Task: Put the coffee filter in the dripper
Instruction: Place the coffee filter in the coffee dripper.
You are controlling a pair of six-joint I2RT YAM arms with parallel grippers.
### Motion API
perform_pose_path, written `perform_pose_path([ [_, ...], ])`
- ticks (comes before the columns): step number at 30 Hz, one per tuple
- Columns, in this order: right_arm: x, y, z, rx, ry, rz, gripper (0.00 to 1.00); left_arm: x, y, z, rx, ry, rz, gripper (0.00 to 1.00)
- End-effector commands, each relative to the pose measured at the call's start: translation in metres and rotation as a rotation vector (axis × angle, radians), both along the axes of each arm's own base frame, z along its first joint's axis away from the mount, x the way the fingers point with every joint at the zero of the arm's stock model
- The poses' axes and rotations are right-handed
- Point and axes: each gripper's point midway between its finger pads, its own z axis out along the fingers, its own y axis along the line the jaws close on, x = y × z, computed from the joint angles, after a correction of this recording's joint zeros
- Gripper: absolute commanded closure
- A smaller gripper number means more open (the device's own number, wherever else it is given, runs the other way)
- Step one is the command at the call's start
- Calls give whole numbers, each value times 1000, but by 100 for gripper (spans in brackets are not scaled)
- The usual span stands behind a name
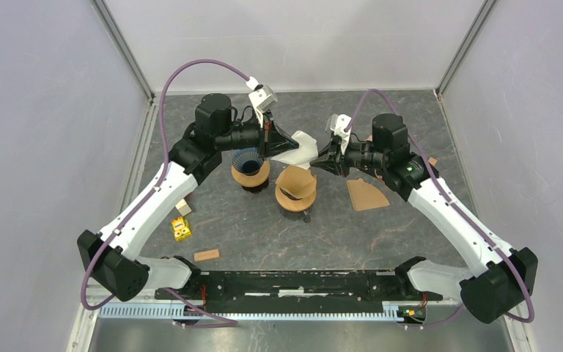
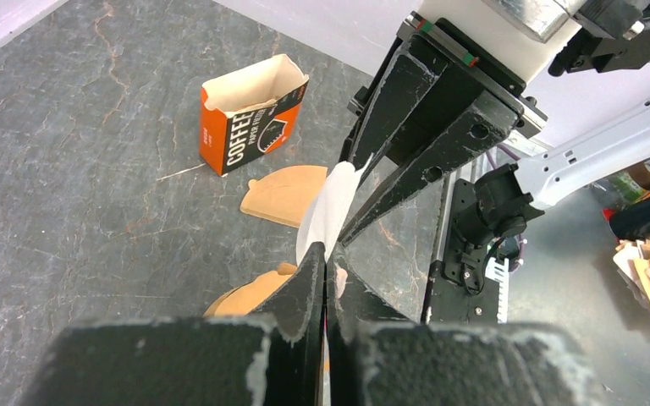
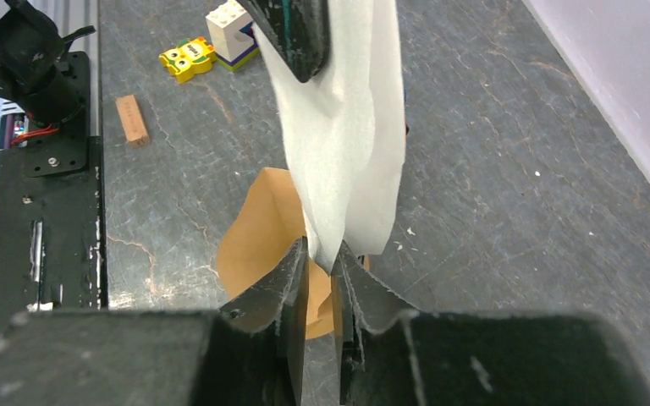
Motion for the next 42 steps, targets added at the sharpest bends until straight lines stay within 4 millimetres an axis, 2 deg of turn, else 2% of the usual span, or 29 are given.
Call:
perform_pose_path([
  [1,-10,6,16,64,-21,62,78,-5,1,20,-63,-12,-4,98],
  [14,-10,11,13,91,10,81,79,-1,2,18,-100,18,0,98],
  [18,-4,10,10,95,26,50,85,1,4,19,-125,32,4,98],
  [22,4,6,12,79,4,13,100,0,4,17,-123,29,1,98],
  [23,7,3,15,66,-20,-1,100,1,5,16,-121,26,1,95],
  [25,14,-2,23,37,-76,-39,100,1,6,14,-111,23,3,74],
  [27,23,-10,28,6,-132,-91,100,3,7,13,-101,24,22,62],
  [29,31,-18,32,-26,-179,-153,100,9,11,13,-85,33,70,42],
  [31,40,-24,34,-63,-225,-217,100,23,15,17,-78,34,152,27],
  [34,56,-36,38,-122,-287,-338,100,49,14,22,-95,91,269,21],
  [42,74,-60,40,-270,-436,-592,100,81,2,26,-126,260,380,16],
])
